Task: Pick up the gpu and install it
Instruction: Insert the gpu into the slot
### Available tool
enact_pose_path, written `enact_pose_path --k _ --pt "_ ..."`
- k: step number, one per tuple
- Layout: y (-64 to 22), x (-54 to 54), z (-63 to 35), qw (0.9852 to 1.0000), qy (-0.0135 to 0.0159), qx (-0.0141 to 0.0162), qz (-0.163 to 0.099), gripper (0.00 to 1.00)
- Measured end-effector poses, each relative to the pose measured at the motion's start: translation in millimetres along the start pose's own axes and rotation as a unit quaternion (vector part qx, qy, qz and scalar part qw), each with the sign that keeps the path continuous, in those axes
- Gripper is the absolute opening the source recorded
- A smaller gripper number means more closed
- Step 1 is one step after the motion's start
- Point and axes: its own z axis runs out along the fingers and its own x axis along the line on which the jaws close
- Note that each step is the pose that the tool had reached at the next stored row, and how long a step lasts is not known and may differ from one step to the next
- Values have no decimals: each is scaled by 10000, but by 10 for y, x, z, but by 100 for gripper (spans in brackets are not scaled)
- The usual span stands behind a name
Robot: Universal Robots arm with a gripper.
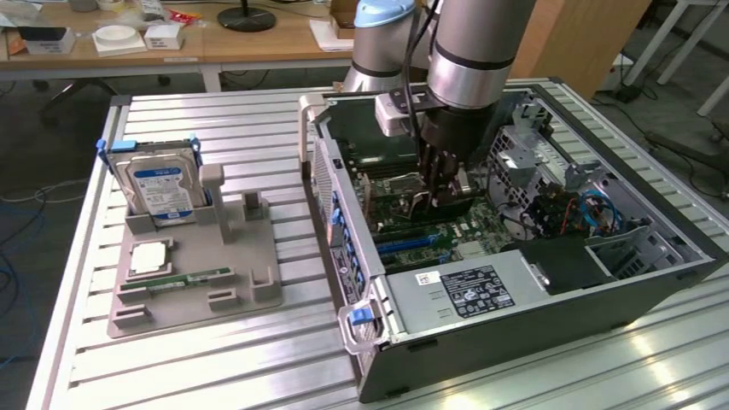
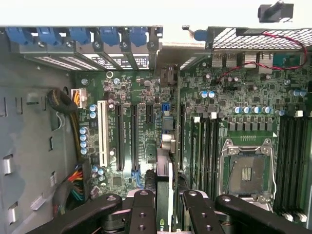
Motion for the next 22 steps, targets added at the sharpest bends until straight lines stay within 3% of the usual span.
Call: enact_pose_path --k 6,12,15,22 --pt "6 7 100 10000 -1 0 3 26" --pt "6 8 109 10000 0 -1 4 26" --pt "6 9 113 10000 -16 -32 5 26" --pt "9 23 165 10000 -17 -43 6 26"
